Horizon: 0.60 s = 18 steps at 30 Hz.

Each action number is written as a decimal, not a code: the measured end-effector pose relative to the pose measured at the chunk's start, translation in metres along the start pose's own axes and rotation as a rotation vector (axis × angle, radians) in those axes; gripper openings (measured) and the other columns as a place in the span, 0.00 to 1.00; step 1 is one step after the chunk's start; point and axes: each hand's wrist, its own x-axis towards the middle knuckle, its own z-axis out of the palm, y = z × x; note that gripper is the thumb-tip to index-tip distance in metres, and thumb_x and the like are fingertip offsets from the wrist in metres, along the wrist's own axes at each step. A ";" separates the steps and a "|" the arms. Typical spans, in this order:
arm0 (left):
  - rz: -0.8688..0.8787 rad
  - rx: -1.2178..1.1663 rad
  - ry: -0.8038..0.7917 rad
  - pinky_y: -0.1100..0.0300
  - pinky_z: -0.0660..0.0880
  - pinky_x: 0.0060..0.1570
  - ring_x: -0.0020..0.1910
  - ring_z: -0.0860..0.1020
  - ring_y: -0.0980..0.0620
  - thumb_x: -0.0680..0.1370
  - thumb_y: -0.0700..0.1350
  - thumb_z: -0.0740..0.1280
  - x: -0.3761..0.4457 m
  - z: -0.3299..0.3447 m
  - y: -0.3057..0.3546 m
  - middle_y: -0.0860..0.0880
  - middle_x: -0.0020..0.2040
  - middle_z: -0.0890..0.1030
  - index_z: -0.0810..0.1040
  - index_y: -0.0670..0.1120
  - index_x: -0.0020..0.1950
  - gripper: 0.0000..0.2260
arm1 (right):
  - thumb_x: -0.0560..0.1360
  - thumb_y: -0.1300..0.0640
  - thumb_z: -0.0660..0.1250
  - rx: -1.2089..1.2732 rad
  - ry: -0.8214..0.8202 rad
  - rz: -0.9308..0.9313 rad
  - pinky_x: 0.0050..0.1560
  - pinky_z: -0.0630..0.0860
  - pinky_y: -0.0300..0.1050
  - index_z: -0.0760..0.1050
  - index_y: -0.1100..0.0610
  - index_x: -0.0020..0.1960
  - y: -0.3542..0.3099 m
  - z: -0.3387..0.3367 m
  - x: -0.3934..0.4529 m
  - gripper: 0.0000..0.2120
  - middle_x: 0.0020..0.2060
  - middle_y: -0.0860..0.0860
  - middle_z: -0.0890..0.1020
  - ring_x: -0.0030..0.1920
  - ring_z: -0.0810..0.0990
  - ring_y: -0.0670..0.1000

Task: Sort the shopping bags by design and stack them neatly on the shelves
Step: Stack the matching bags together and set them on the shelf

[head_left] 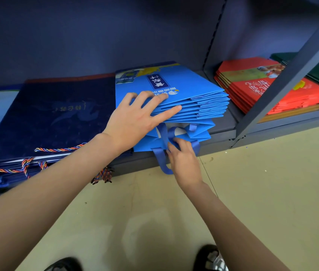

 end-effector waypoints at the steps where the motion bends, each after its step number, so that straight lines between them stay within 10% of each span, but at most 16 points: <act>1: 0.000 -0.001 -0.005 0.52 0.69 0.49 0.57 0.70 0.44 0.71 0.45 0.74 0.000 0.000 0.001 0.47 0.66 0.73 0.59 0.56 0.74 0.36 | 0.71 0.58 0.63 0.021 -0.008 0.048 0.40 0.75 0.40 0.81 0.58 0.47 -0.002 -0.004 0.003 0.10 0.45 0.55 0.78 0.47 0.66 0.50; 5: 0.006 -0.005 -0.010 0.52 0.69 0.50 0.57 0.69 0.44 0.70 0.45 0.74 -0.003 0.002 0.002 0.46 0.66 0.73 0.60 0.56 0.73 0.36 | 0.78 0.62 0.61 0.224 -0.193 0.324 0.44 0.71 0.46 0.78 0.62 0.47 -0.011 -0.009 0.015 0.08 0.40 0.54 0.71 0.44 0.74 0.55; 8: 0.005 -0.007 -0.020 0.51 0.69 0.50 0.57 0.69 0.44 0.71 0.46 0.74 -0.002 0.002 0.003 0.46 0.66 0.72 0.60 0.56 0.74 0.36 | 0.74 0.61 0.68 0.855 0.030 0.876 0.40 0.77 0.47 0.75 0.55 0.38 -0.023 -0.020 0.035 0.07 0.31 0.49 0.76 0.34 0.77 0.51; 11: 0.005 0.002 -0.036 0.51 0.69 0.50 0.57 0.69 0.44 0.70 0.46 0.75 -0.003 0.003 0.003 0.46 0.67 0.72 0.59 0.56 0.74 0.37 | 0.74 0.64 0.69 1.385 0.137 1.131 0.41 0.76 0.37 0.76 0.60 0.48 -0.029 -0.022 0.033 0.04 0.38 0.51 0.80 0.37 0.79 0.47; 13: 0.005 0.009 -0.040 0.52 0.68 0.51 0.57 0.69 0.44 0.70 0.46 0.75 -0.003 0.003 0.004 0.46 0.67 0.71 0.58 0.56 0.74 0.38 | 0.76 0.66 0.65 1.406 0.066 0.989 0.50 0.75 0.38 0.75 0.60 0.53 -0.031 -0.022 0.027 0.07 0.44 0.51 0.81 0.45 0.79 0.47; 18: 0.006 -0.005 -0.011 0.51 0.68 0.50 0.57 0.69 0.44 0.70 0.46 0.75 -0.003 0.002 0.004 0.47 0.66 0.72 0.60 0.56 0.73 0.36 | 0.79 0.59 0.57 0.317 -0.365 0.210 0.72 0.55 0.48 0.54 0.62 0.75 -0.025 0.010 0.025 0.27 0.73 0.56 0.59 0.73 0.59 0.56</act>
